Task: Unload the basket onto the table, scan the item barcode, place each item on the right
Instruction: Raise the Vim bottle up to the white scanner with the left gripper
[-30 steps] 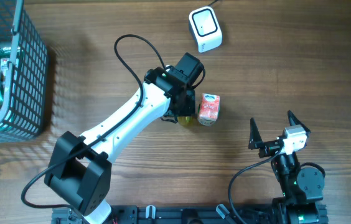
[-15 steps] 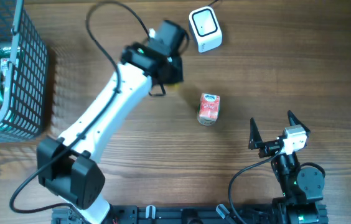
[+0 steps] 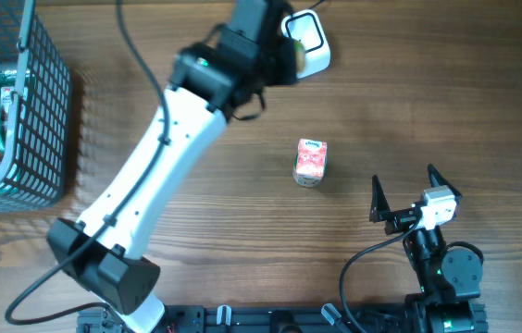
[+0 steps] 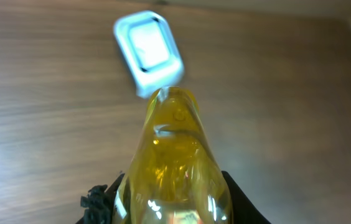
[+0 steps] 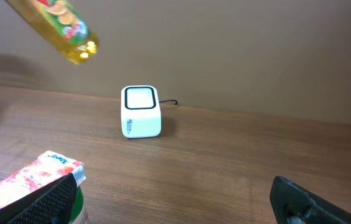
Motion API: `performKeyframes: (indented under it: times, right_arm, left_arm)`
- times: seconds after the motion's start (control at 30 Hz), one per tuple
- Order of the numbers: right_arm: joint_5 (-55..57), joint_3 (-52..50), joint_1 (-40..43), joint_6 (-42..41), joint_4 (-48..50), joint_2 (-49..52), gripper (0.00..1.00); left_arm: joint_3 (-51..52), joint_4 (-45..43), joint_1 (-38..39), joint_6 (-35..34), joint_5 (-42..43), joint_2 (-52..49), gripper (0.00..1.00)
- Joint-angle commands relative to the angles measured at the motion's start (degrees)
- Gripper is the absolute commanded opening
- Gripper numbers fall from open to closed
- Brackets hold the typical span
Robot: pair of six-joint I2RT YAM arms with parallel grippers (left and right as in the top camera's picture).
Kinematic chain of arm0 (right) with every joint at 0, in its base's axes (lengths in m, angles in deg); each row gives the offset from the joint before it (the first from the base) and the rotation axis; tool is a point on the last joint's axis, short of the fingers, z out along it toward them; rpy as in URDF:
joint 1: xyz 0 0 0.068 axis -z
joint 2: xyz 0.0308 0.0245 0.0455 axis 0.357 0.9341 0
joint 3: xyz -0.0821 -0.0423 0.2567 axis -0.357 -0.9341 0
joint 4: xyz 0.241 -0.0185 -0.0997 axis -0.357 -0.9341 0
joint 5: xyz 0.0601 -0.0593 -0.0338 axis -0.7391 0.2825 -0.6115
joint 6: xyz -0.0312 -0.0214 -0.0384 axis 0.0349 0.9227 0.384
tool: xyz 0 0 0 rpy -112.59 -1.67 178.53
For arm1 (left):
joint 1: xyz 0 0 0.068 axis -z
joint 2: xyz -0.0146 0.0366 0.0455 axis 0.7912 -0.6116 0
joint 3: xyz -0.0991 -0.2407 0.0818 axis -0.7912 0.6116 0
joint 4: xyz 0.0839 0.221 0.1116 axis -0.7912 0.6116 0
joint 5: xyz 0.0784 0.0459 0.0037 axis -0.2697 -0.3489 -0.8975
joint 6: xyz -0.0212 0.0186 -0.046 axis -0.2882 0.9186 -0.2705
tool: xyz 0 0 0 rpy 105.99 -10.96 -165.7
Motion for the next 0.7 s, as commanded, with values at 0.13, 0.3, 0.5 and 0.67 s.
performKeyframes:
  times: [0.13, 0.3, 0.5, 0.67]
  right_arm:
    - [0.5, -0.1, 0.2, 0.3, 0.2, -0.3, 1.0]
    - [0.5, -0.1, 0.2, 0.3, 0.2, -0.3, 1.0]
    - [0.5, -0.1, 0.2, 0.3, 0.2, -0.3, 1.0]
    - [0.5, -0.1, 0.2, 0.3, 0.2, -0.3, 1.0]
  left_arm:
    - [-1.4, -0.4, 11.6, -4.4, 1.5, -1.7, 0.16]
    - [-1.4, -0.6, 15.0, -5.9, 0.3, -4.2, 0.15]
    - [-1.4, 0.0, 17.6, -6.3, 0.7, -7.6, 0.13]
    - [-1.4, 1.2, 20.7, -6.5, 0.1, -9.8, 0.15]
